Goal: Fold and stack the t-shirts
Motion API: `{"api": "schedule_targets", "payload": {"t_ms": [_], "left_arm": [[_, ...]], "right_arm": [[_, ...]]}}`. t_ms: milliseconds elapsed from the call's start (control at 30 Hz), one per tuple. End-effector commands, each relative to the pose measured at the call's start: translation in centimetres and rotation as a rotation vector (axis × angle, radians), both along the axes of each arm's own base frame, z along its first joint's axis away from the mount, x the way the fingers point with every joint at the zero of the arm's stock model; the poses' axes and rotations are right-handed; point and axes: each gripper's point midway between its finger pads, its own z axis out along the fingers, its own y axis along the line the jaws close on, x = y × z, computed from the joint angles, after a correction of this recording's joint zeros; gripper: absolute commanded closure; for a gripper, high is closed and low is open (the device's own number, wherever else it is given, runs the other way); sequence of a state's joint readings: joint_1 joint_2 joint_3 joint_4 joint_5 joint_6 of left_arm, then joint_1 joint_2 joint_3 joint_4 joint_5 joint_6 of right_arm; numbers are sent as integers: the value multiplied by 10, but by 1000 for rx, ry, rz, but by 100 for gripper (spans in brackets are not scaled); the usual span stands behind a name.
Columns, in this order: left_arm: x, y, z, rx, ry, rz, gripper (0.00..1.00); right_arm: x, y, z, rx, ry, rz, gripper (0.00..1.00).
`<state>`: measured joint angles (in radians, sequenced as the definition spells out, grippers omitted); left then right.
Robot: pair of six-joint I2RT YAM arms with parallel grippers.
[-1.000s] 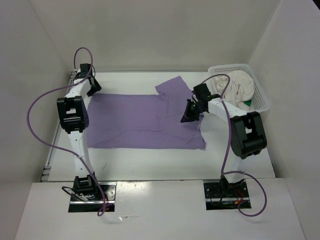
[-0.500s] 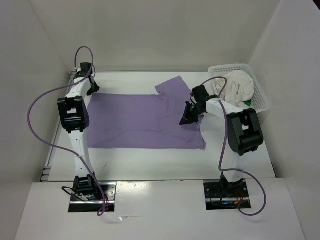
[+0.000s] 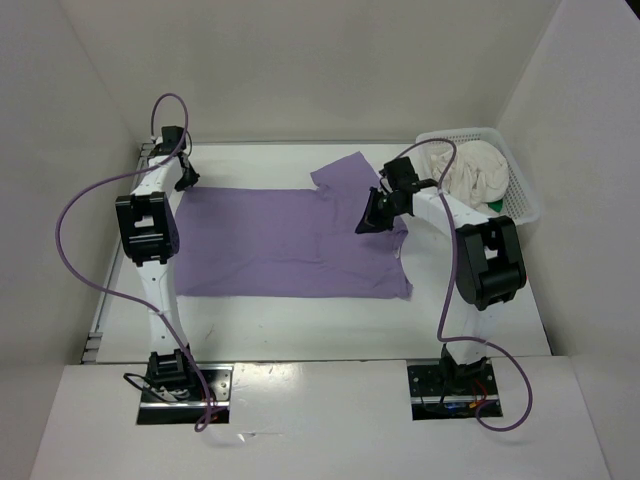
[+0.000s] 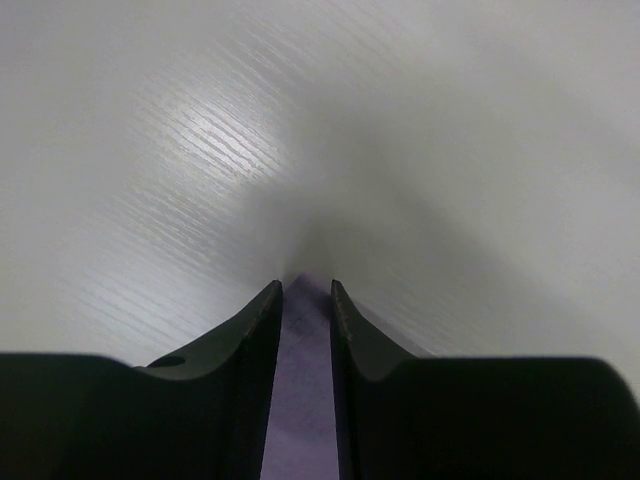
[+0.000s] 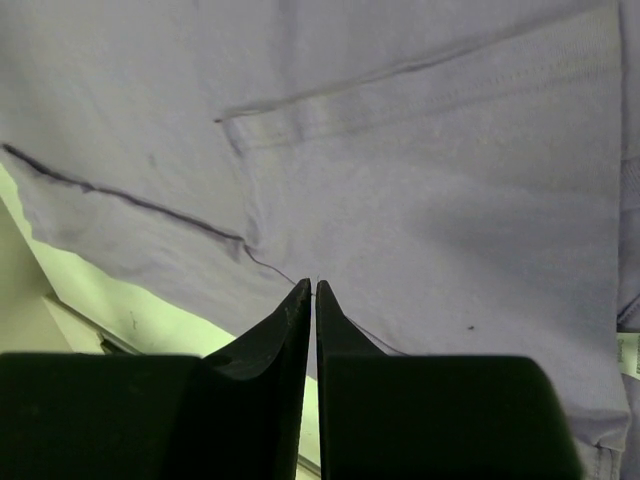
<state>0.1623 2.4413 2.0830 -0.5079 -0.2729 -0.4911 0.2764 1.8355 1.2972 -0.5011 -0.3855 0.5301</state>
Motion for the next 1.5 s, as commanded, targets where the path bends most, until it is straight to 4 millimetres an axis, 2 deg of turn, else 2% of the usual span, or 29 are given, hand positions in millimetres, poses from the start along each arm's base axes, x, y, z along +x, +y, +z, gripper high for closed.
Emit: {"api": "schedule_targets", "payload": {"t_ms": [0,133,267,300,333,367,400,433,467,500,533,567,600,700,767,800,833,867,900,933,967,1033,1167,1233,1300,1333,1400,1433,1467], "left_arm": [[4,4,-10,9,6,-29,68],[4,3,-10,9,6,-29,80],[6,5,-5,20,-12,-24,84],[5,5,-3,20,-12,-24,87],[7,6,-2,22,-23,-24,88],[7,6,2,24,-33,-24,90],[8,6,9,26,-46,-23,91],[6,5,5,24,-35,-24,93],[6,6,16,28,-59,-23,94],[6,3,18,17,-70,-22,94],[0,2,13,15,-58,-22,94],[1,1,23,12,-78,-28,94],[1,1,26,8,-92,-21,94],[-7,-5,30,-15,-95,-27,95],[-8,-8,32,-28,-111,-26,95],[-12,-9,31,-36,-107,-18,95],[-12,-11,36,-44,-117,-26,97],[-14,-14,31,-57,-105,-35,97],[-14,-14,31,-62,-108,-28,97],[-17,-15,27,-64,-98,-27,97],[-17,-17,29,-71,-106,-34,97],[-17,-17,29,-71,-106,-34,98],[-20,-17,25,-73,-96,-34,98],[-22,-19,26,-80,-97,-40,98],[-22,-19,26,-80,-97,-40,98],[-21,-19,28,-80,-97,-40,98],[-18,-18,33,-78,-107,-40,98],[-18,-18,33,-78,-107,-40,98],[-18,-18,33,-78,-107,-40,98]], "right_arm": [[20,9,20,32,-69,-2,90],[36,13,29,41,-101,-2,88],[63,19,33,57,-138,-46,87],[69,21,22,57,-120,-54,87],[82,22,27,52,-145,-63,84],[90,22,11,35,-127,-71,83],[98,22,10,26,-138,-79,83],[116,21,20,8,-189,-90,81],[129,16,22,-4,-218,-115,79],[146,17,29,-3,-272,-129,77],[159,11,33,-12,-302,-154,71],[167,10,35,-26,-324,-160,69],[188,7,38,-35,-346,-182,67],[228,-8,31,-88,-362,-214,64],[249,-22,25,-151,-383,-242,63],[268,-20,58,-135,-464,-262,63],[270,-28,17,-177,-393,-259,60],[288,-27,60,-157,-509,-274,57],[292,-30,57,-168,-516,-286,55],[297,-37,43,-181,-509,-301,54],[296,-37,19,-194,-471,-295,54],[303,-49,25,-196,-492,-333,50],[317,-60,19,-254,-552,-355,48],[321,-65,8,-256,-552,-364,48],[323,-65,-7,-260,-542,-362,46],[325,-63,-4,-240,-551,-366,44],[325,-58,-21,-217,-527,-360,43],[326,-53,-18,-187,-530,-362,43],[325,-51,-27,-177,-514,-359,43]]}}
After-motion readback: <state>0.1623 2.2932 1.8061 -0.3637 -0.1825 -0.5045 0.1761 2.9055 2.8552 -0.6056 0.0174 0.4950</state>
